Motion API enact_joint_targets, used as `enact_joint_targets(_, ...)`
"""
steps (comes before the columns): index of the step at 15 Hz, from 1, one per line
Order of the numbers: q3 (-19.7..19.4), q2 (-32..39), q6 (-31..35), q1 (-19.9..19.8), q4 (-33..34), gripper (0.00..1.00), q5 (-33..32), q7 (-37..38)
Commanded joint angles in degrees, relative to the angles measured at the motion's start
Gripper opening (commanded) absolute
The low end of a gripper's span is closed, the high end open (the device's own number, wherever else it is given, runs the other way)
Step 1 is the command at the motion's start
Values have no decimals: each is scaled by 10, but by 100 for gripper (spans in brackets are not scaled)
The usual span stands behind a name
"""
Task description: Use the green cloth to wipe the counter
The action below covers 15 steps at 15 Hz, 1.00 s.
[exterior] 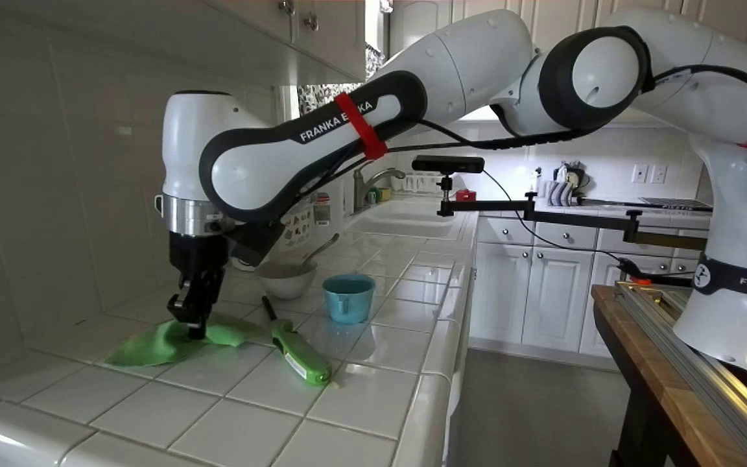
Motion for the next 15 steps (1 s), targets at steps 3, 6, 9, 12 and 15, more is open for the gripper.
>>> enact_joint_targets(3, -66, 34, -20, -4, 63, 1, -23, 5)
enact_joint_targets(6, -53, 56, -6, -13, 96, 1, -3, -11)
enact_joint_targets(9, -8, 79, 10, -11, 122, 1, 31, -37)
enact_joint_targets(12, 53, 84, 22, -10, 122, 1, 46, -72)
enact_joint_targets(15, 100, 67, -7, -21, 104, 1, 56, -96)
